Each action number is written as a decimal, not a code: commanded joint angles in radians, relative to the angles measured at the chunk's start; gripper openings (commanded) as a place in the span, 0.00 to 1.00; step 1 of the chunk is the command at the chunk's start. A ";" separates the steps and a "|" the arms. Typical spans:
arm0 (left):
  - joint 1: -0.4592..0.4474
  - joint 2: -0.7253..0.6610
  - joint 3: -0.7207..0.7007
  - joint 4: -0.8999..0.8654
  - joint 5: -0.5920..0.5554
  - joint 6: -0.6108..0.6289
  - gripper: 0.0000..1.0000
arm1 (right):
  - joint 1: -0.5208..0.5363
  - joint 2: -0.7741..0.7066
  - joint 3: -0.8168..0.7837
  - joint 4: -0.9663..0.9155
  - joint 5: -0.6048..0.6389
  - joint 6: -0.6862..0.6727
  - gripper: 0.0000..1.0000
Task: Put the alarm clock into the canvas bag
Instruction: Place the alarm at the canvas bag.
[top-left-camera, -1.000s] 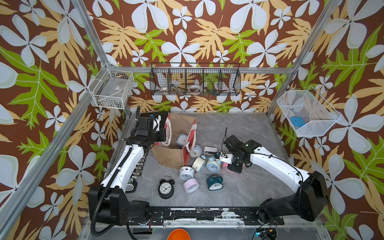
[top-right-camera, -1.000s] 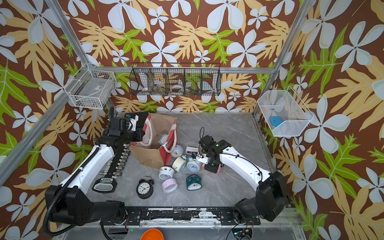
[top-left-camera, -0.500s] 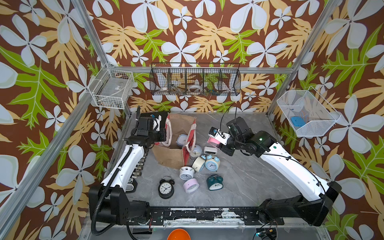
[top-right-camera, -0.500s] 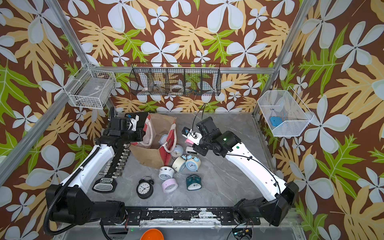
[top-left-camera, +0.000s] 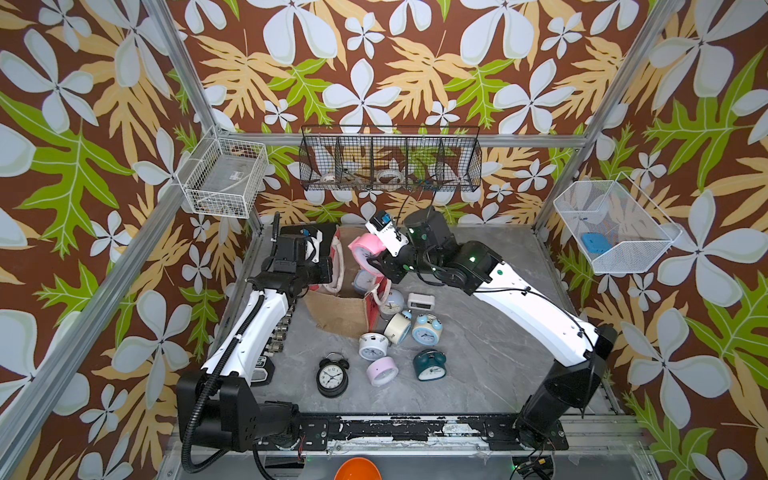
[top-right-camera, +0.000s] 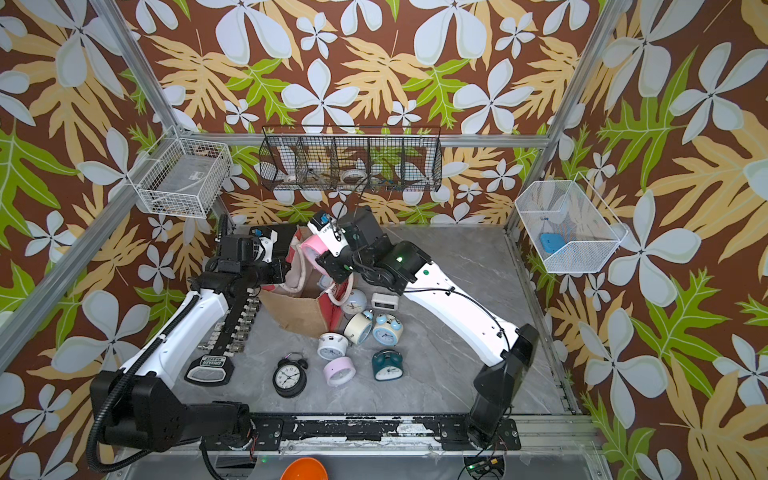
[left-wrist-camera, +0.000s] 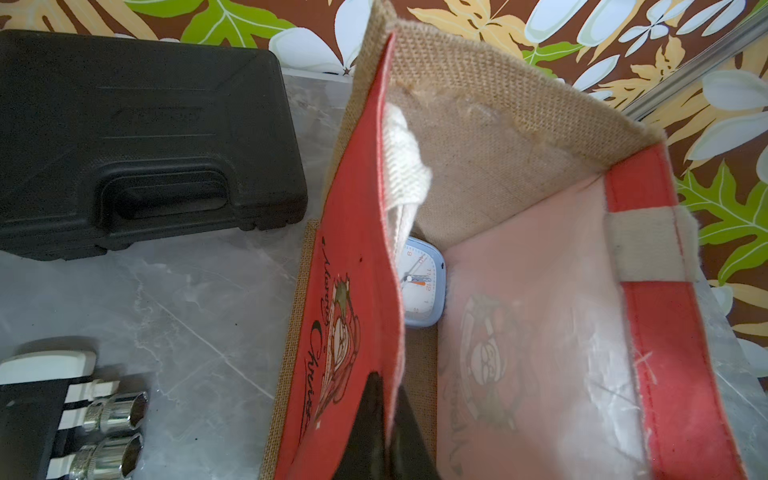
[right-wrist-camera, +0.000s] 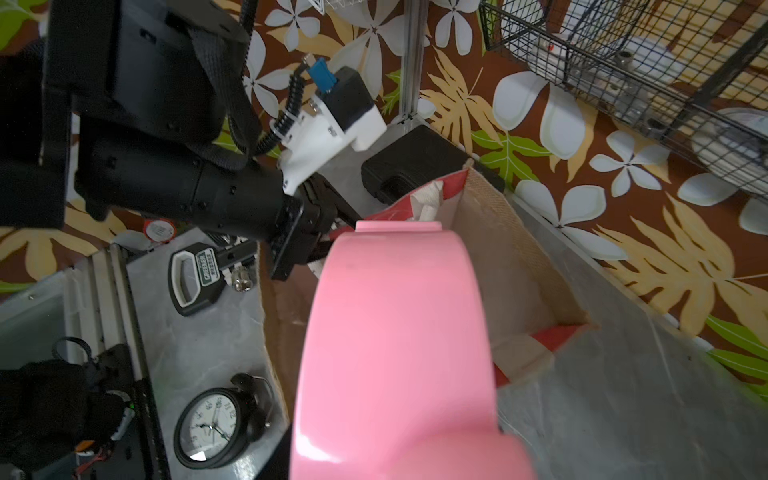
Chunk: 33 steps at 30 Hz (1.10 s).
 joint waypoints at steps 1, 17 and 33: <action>0.002 -0.007 -0.004 0.011 0.007 -0.004 0.00 | -0.001 0.095 0.115 -0.055 0.031 0.172 0.25; 0.002 -0.021 -0.011 0.025 0.027 -0.010 0.00 | 0.012 0.432 0.351 -0.201 -0.012 0.410 0.22; 0.002 -0.023 -0.014 0.033 0.055 -0.015 0.00 | 0.017 0.678 0.416 -0.234 0.036 0.409 0.22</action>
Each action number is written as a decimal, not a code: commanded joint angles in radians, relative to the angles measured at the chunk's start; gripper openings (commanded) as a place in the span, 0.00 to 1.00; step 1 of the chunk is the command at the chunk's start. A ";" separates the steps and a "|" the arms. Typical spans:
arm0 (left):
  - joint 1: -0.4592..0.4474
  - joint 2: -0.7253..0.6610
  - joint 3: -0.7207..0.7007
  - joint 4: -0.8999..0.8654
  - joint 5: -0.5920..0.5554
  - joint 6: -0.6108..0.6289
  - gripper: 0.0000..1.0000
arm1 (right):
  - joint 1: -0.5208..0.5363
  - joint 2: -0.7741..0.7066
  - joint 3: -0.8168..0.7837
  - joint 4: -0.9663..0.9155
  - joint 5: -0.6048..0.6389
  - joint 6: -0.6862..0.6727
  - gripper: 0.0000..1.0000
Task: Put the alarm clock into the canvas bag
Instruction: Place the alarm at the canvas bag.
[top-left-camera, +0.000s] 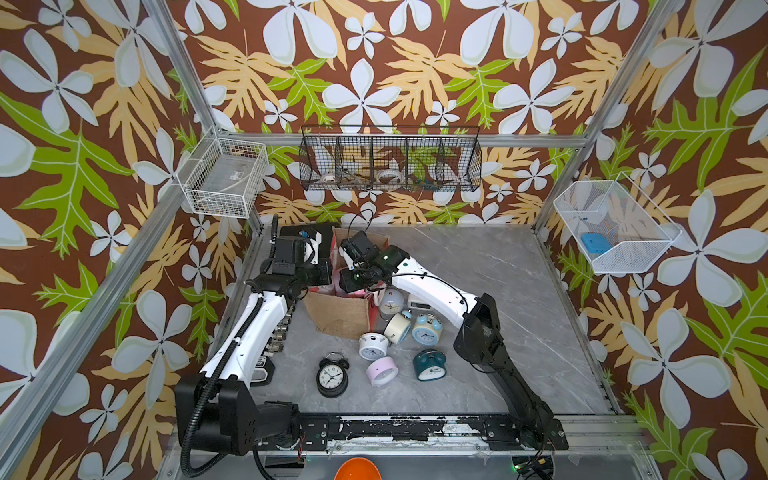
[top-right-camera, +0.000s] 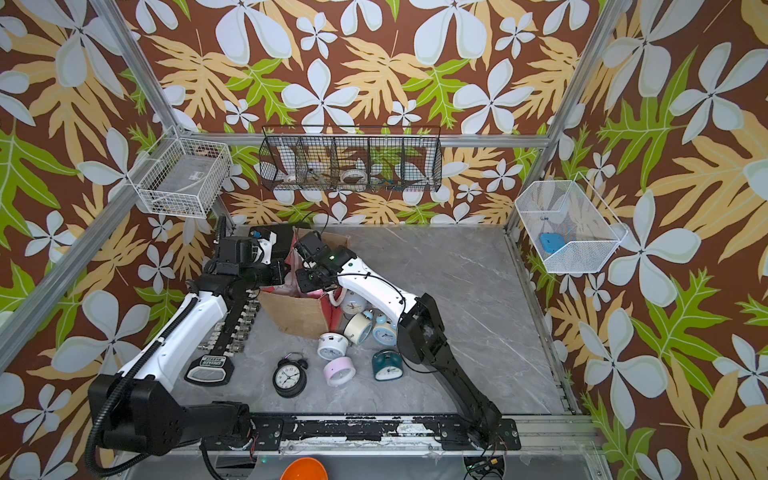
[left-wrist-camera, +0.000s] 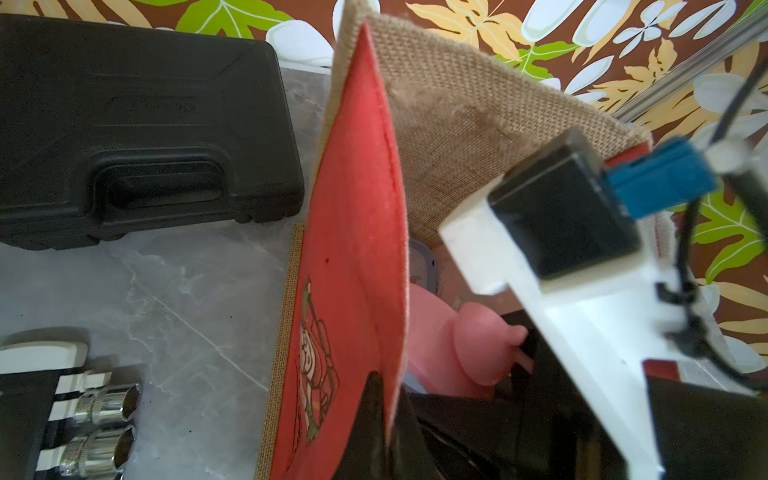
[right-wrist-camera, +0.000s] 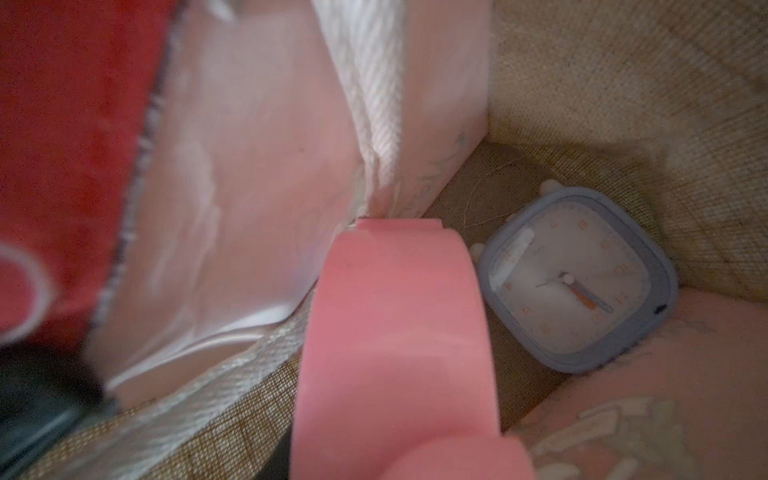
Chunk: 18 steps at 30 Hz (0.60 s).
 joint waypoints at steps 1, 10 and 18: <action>0.000 -0.007 0.003 0.034 0.038 0.000 0.00 | -0.002 0.043 0.001 -0.052 0.042 -0.004 0.22; 0.000 0.000 0.007 0.023 -0.005 -0.002 0.00 | -0.001 0.081 -0.022 -0.058 0.073 -0.012 0.30; 0.000 0.003 0.006 0.022 -0.007 -0.003 0.00 | 0.000 0.068 0.007 -0.066 0.075 -0.015 0.62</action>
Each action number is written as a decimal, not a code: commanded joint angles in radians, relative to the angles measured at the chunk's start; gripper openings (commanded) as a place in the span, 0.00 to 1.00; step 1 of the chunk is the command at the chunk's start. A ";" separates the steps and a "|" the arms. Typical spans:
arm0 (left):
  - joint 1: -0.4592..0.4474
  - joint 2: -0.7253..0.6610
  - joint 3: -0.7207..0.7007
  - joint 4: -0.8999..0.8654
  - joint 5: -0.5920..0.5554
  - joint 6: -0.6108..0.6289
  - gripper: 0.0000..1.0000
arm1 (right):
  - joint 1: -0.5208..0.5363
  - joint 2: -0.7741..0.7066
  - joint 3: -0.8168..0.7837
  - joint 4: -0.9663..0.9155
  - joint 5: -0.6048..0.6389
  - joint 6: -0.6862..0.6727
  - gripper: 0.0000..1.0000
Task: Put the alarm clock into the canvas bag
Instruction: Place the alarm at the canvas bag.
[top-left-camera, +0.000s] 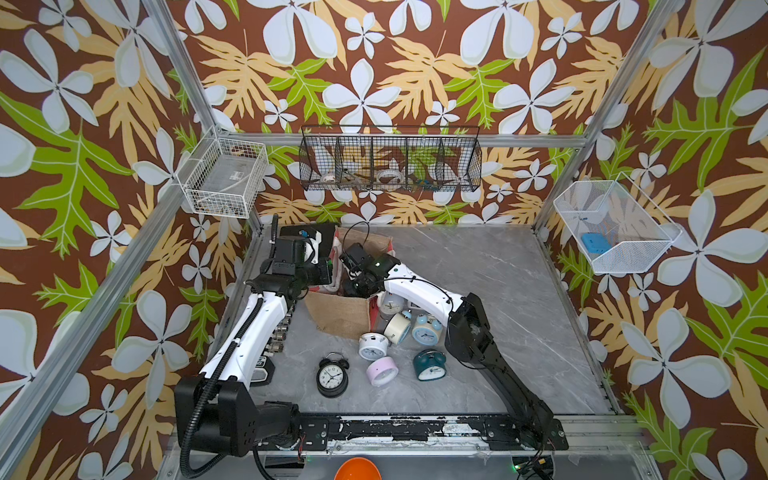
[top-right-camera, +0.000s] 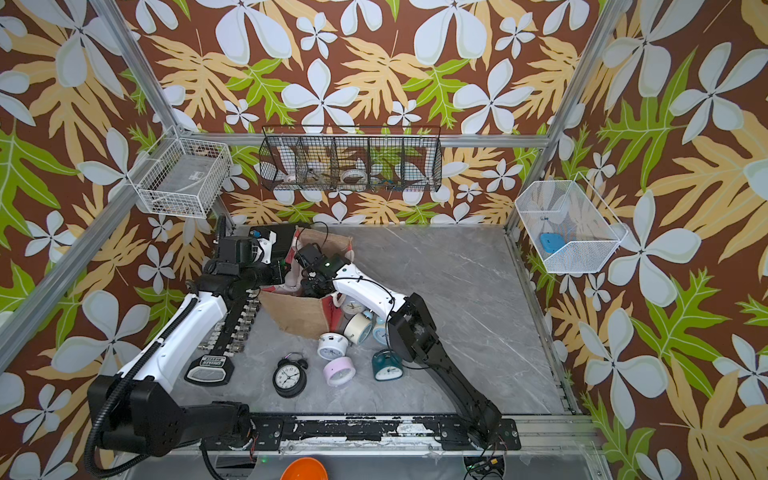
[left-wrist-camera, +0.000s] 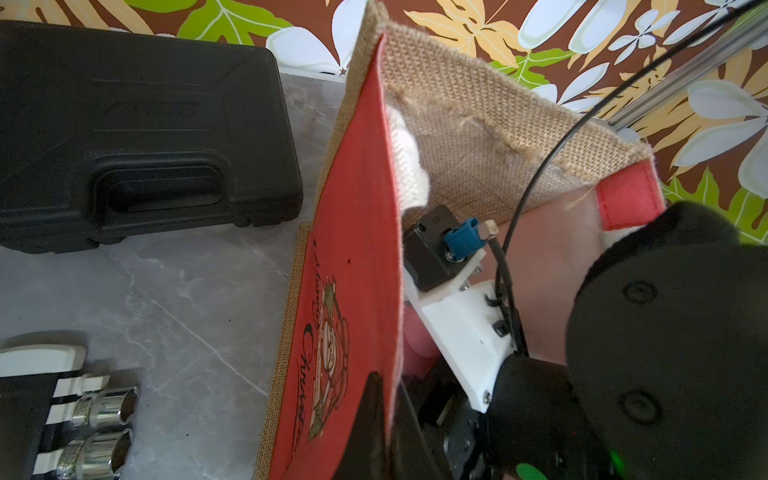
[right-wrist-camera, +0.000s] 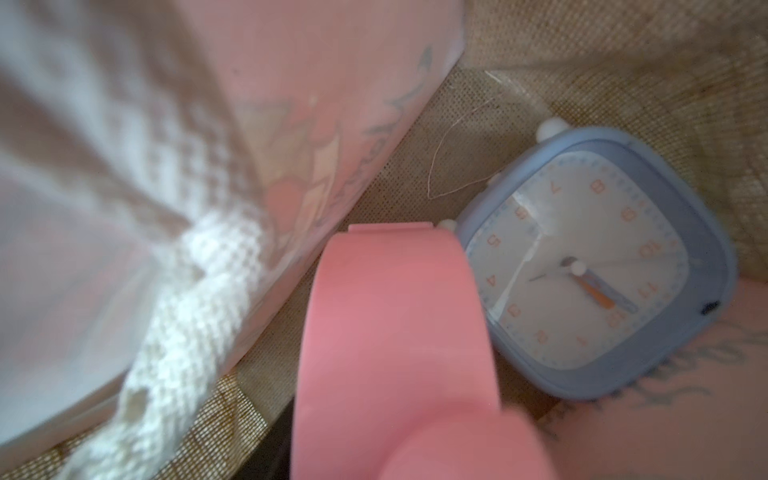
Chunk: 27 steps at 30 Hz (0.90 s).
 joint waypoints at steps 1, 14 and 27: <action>-0.001 0.006 0.006 0.012 -0.006 0.002 0.00 | -0.001 -0.026 0.002 -0.022 0.012 -0.010 0.68; -0.001 0.008 0.006 0.009 -0.016 0.002 0.00 | 0.001 -0.199 0.014 -0.038 0.046 -0.022 0.79; 0.000 0.026 0.012 0.001 -0.046 0.003 0.00 | -0.001 -0.501 -0.221 0.026 -0.021 -0.303 0.74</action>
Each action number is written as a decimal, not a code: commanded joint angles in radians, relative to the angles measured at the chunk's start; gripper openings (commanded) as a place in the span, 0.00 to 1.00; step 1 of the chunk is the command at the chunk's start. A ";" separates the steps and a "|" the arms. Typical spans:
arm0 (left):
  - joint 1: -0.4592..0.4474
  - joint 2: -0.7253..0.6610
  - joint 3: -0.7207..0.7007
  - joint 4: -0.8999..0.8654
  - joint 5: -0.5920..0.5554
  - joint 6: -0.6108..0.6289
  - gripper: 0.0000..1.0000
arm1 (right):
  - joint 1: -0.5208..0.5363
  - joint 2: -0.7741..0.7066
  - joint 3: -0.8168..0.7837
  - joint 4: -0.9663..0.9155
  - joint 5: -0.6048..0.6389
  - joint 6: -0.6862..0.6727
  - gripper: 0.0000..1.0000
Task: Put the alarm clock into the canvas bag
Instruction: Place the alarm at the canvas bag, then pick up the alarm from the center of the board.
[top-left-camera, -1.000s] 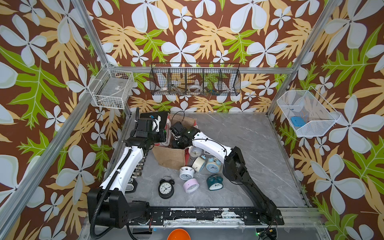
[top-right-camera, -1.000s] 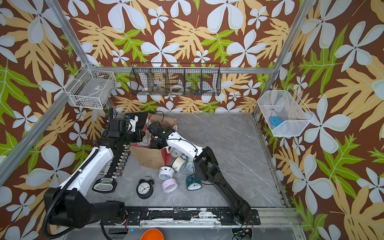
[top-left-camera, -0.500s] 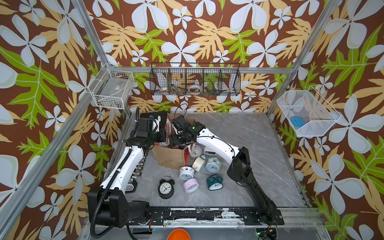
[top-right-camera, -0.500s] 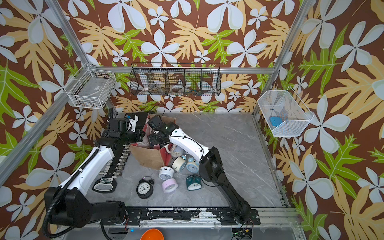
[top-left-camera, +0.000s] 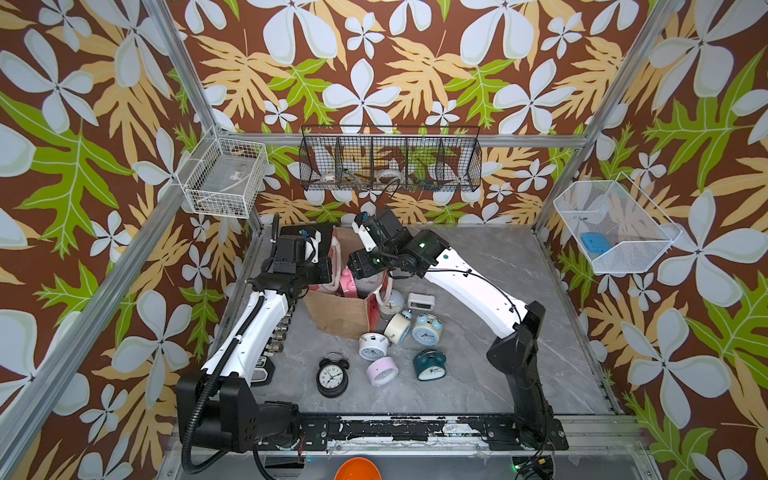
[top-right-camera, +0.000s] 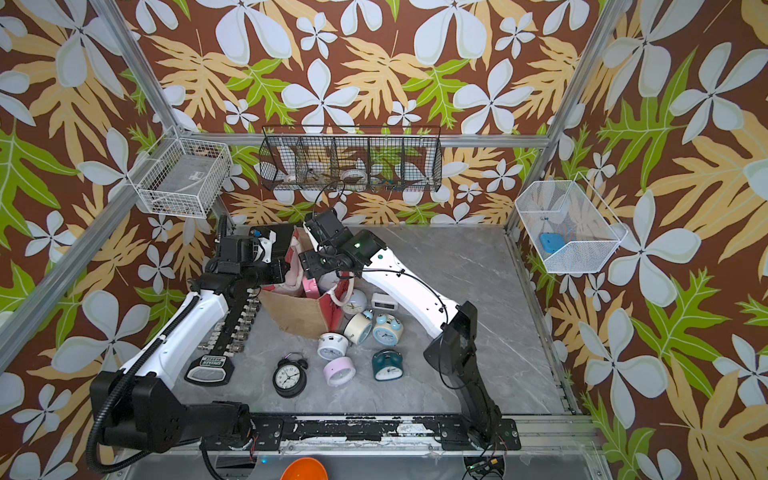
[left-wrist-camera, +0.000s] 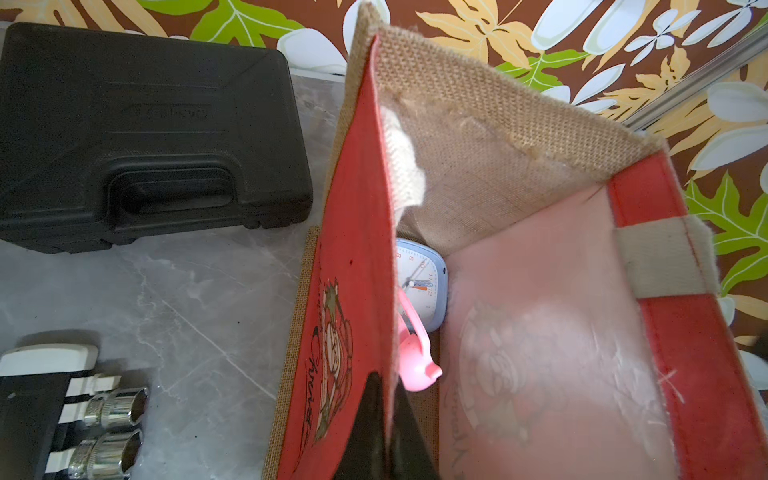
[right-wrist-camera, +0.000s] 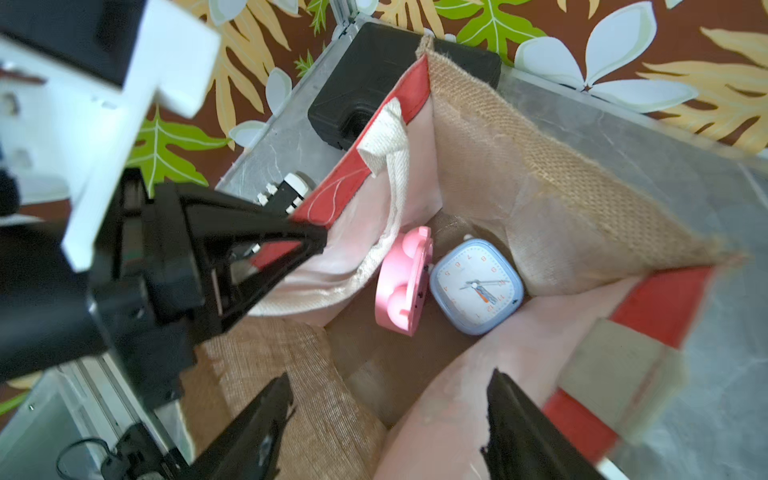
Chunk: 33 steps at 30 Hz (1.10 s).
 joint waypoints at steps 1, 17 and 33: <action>0.000 0.006 0.005 -0.007 -0.021 0.003 0.00 | 0.000 -0.066 -0.095 0.040 -0.060 -0.157 0.73; 0.001 0.013 0.007 -0.010 -0.026 0.003 0.00 | 0.214 -0.432 -0.772 0.393 -0.224 -0.554 0.84; 0.001 -0.001 0.004 -0.011 -0.024 0.004 0.00 | 0.348 -0.099 -0.888 0.749 -0.188 -0.559 1.00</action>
